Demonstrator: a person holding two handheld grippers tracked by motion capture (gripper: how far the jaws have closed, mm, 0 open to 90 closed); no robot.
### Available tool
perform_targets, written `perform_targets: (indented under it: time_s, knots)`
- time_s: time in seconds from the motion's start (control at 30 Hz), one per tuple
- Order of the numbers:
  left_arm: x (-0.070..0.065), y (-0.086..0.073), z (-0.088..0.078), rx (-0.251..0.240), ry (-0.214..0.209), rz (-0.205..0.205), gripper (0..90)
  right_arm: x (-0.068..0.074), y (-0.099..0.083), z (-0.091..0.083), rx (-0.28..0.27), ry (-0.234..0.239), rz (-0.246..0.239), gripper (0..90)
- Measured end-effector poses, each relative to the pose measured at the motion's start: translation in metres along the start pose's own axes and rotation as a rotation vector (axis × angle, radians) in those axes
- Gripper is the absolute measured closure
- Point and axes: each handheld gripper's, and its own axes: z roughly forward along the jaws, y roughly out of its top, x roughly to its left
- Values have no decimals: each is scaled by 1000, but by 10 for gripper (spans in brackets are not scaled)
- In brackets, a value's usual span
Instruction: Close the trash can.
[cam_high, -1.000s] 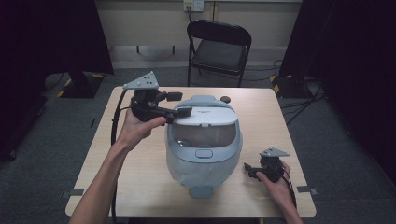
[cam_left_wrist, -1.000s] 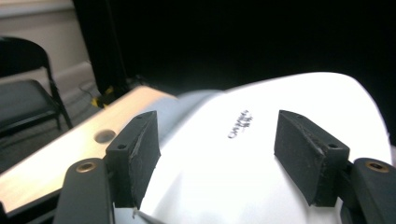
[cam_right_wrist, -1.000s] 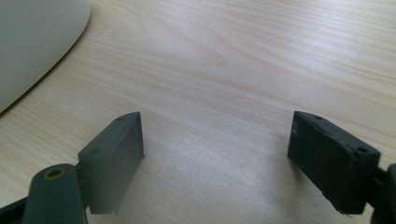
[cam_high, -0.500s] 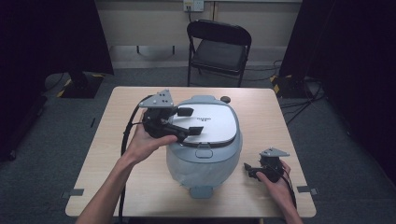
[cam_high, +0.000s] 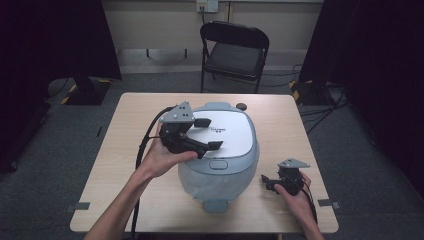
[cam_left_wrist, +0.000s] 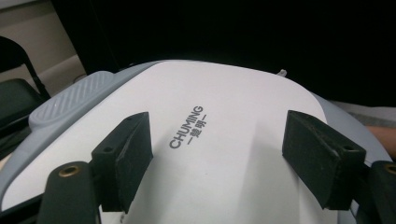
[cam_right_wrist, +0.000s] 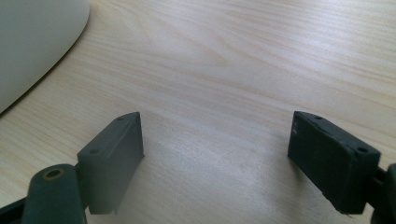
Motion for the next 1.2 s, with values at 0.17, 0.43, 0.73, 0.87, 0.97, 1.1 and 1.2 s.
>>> perform_targets:
  time_s: [0.17,0.43,0.73,0.87,0.97,1.1,1.2]
  knots:
    - [-7,0,0,21,18,37,274,0,0,0,1,-2,1,167]
    - [9,-12,-5,-73,3,-58,313,0,0,0,1,-2,1,165]
    - [35,-37,-53,-152,156,-151,261,0,0,0,1,0,1,165]
    - [41,-61,-76,-154,215,-199,247,0,0,0,1,-1,1,165]
    - [45,-83,-87,-126,260,-226,247,0,0,0,1,0,1,164]
    - [48,-110,-91,-57,296,-246,210,0,0,0,1,-1,2,164]
    - [49,-132,-89,22,331,-269,186,0,0,0,1,-1,2,165]
